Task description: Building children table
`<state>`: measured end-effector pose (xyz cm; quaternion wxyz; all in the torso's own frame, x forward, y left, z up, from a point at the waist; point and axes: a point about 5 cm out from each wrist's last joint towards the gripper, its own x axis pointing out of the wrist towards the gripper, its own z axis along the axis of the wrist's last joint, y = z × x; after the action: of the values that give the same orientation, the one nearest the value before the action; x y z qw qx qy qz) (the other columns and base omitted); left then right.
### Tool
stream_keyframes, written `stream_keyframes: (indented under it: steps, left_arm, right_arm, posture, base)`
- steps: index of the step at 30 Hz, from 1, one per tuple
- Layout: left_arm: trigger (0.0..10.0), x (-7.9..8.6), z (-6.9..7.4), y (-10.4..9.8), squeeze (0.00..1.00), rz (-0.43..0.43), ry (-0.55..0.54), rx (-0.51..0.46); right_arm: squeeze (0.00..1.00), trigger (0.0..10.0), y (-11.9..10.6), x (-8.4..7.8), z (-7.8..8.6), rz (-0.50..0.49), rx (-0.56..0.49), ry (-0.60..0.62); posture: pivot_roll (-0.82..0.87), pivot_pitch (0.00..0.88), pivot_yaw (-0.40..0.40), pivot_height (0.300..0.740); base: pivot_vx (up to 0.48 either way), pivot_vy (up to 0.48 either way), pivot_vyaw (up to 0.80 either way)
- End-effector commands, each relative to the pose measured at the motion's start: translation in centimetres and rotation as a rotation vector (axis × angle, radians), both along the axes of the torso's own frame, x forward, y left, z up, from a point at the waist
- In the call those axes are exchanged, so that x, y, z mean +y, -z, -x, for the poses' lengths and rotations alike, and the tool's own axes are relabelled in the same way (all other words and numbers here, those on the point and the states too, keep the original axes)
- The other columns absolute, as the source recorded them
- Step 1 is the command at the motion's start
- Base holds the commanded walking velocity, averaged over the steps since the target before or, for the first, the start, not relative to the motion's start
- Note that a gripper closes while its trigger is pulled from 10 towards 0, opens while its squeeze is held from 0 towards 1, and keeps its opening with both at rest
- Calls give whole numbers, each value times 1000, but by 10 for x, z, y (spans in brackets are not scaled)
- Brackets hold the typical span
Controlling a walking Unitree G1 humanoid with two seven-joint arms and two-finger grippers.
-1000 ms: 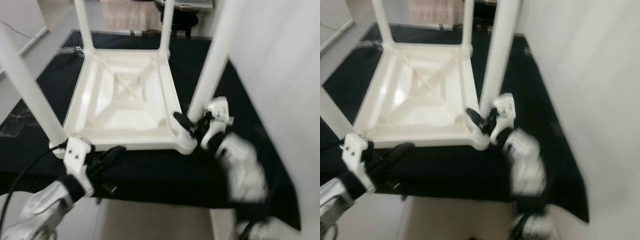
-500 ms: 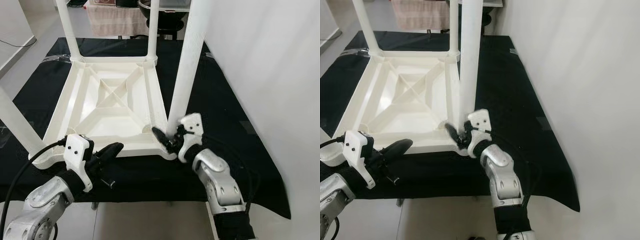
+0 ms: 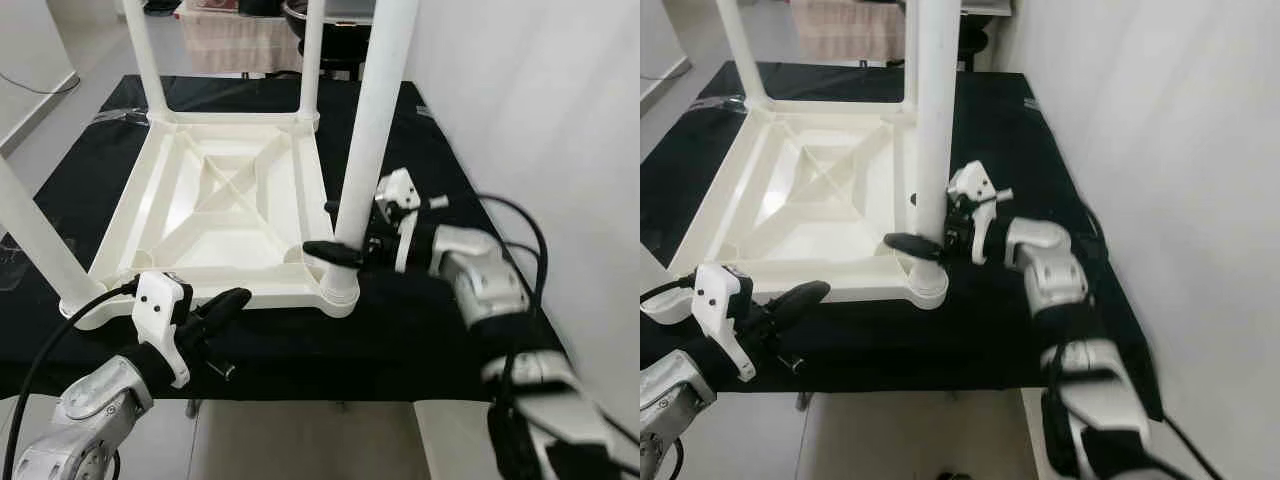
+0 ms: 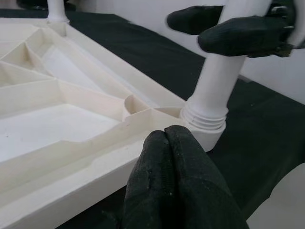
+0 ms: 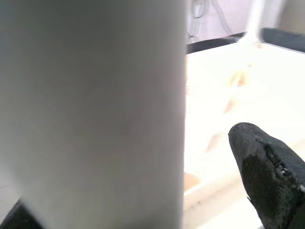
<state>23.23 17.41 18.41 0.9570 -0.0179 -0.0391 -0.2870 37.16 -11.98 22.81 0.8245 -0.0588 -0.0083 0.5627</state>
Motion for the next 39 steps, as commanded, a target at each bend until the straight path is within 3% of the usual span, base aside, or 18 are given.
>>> stream_keyframes:
  steps: [1,2,3,5,6,9,11,16,20,25,26,28,29,30,32,34,38,39]
  left_arm:
    - [10000,-2,3,3,0,2,-1,17]
    - [10000,-2,3,3,0,2,-1,17]
    - [10000,-2,4,3,0,3,0,17]
    - [10000,-2,4,3,0,3,0,17]
    - [10000,-3,5,3,0,4,1,18]
    - [10000,-4,8,2,0,8,3,19]
    - [10000,-5,8,1,0,14,5,18]
    - [10000,-5,8,1,0,14,5,18]
    - [10000,-5,6,-1,0,19,3,13]
    - [10000,-3,6,-1,0,19,2,12]
    - [10000,0,5,-2,0,18,1,12]
    - [10000,0,5,-2,0,18,1,12]
    - [10000,3,4,-3,0,17,0,13]
    - [10000,5,1,-2,0,10,-1,16]
    - [10000,5,1,-2,0,10,-1,16]
    - [10000,6,-3,-1,0,3,-2,21]
    - [10000,5,-4,0,0,1,-5,21]
    - [10000,6,-4,0,0,1,-12,21]
  right_arm:
    - [0,7804,5,7,1,-9,28,-50]
    - [0,7804,5,7,1,-9,28,-50]
    - [0,2706,2,8,0,-35,50,-70]
    - [0,2706,2,8,0,-35,50,-70]
    - [0,0,2,8,-3,-58,80,-71]
    - [0,0,1,3,-5,-94,114,-64]
    - [0,0,2,-13,-3,-104,103,-85]
    - [0,0,2,-15,-3,-99,97,-91]
    - [0,0,2,-39,12,-120,-4,-43]
    - [0,0,8,-39,19,-108,-7,26]
    - [0,0,34,-26,23,-15,15,302]
    - [0,0,34,-26,23,-15,15,302]
    - [0,0,63,-5,40,35,76,530]
    - [0,0,79,18,56,138,48,623]
    - [0,0,79,18,56,138,48,623]
    - [0,0,87,40,65,179,30,628]
    - [0,0,89,38,58,135,106,633]
    - [0,745,88,39,57,119,126,643]
  posture:
    - [123,163,-108,740]
    - [123,163,-108,740]
    - [130,169,-109,740]
    - [130,169,-109,740]
    - [137,174,-112,740]
    - [136,183,-116,740]
    - [126,187,-115,740]
    - [126,187,-115,740]
    - [93,199,-114,740]
    - [81,205,-109,740]
    - [58,206,-98,740]
    - [58,206,-98,740]
    - [33,211,-79,740]
    - [41,208,-68,740]
    - [41,208,-68,740]
    - [53,192,-72,740]
    - [73,183,-86,740]
    - [72,181,-85,740]
  base:
    - [0,0,0]
    - [0,0,0]
    - [0,0,0]
    - [0,0,0]
    - [0,0,0]
    - [0,0,0]
    - [0,0,0]
    - [0,0,0]
    - [0,0,0]
    - [0,0,0]
    - [0,0,0]
    - [0,0,0]
    - [0,0,0]
    - [0,0,0]
    - [0,0,0]
    - [0,0,0]
    - [0,0,0]
    - [0,0,0]
